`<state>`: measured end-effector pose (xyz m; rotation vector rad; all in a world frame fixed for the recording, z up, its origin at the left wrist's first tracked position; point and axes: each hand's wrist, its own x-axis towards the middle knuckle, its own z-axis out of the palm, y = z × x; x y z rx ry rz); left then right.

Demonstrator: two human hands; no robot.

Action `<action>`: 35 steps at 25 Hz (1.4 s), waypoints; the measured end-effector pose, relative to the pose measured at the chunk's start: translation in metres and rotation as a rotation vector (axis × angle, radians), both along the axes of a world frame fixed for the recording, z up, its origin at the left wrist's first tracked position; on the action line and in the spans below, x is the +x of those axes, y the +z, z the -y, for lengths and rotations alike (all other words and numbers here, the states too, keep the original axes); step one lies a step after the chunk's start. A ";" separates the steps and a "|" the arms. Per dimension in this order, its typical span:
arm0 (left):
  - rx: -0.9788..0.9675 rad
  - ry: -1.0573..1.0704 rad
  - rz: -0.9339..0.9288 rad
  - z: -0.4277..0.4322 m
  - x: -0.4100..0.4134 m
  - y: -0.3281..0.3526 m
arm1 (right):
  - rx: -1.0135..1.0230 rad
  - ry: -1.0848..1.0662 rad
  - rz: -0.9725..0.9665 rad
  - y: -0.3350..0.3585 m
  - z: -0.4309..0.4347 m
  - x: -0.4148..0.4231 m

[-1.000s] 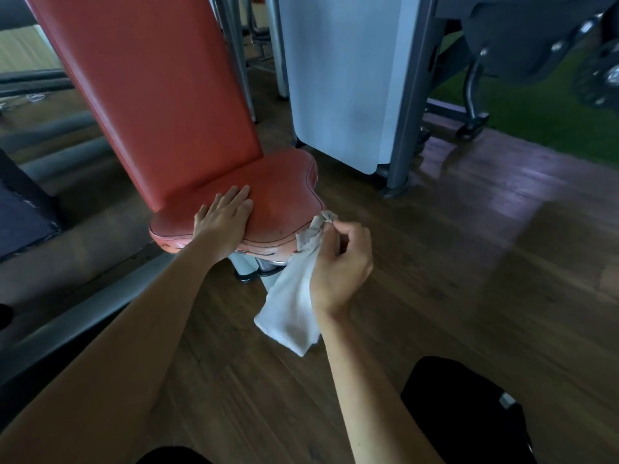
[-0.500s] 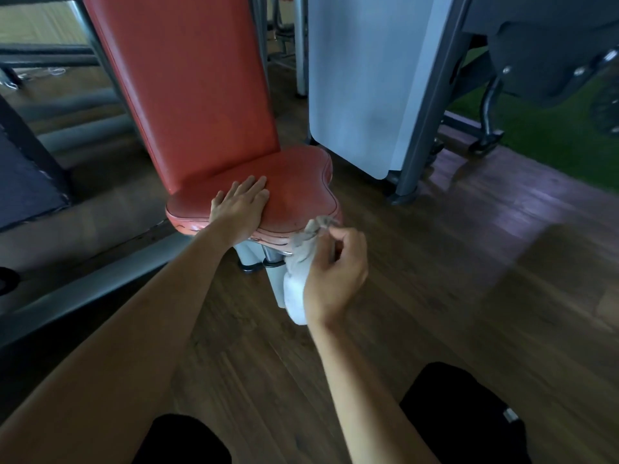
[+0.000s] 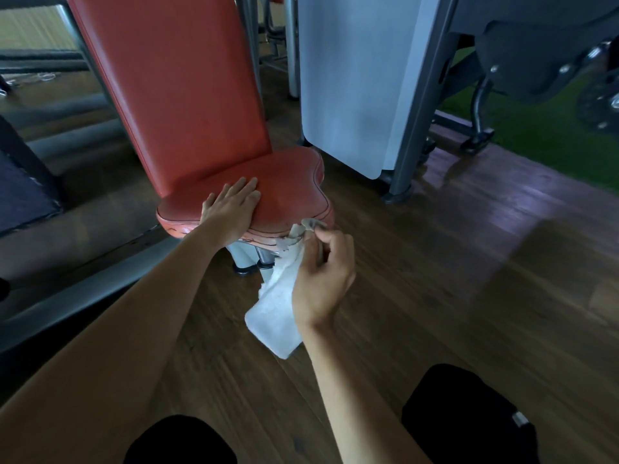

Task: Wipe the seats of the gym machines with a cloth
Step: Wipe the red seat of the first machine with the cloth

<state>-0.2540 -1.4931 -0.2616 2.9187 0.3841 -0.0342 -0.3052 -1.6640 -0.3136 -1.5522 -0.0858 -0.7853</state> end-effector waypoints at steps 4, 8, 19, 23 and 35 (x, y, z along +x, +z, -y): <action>-0.042 0.029 0.031 0.001 -0.001 0.001 | 0.100 -0.120 -0.056 0.001 0.009 0.031; -0.059 0.031 0.060 0.005 -0.003 0.003 | 0.054 -0.031 -0.011 -0.004 -0.007 -0.007; -0.064 0.040 0.076 0.000 0.000 -0.004 | 0.038 0.054 -0.014 -0.005 -0.005 -0.012; -0.075 0.037 0.079 -0.003 0.002 -0.005 | 0.056 -0.008 -0.069 0.002 0.016 0.030; -0.478 0.023 0.162 -0.015 -0.020 0.003 | -0.540 0.331 -0.081 0.082 0.044 0.053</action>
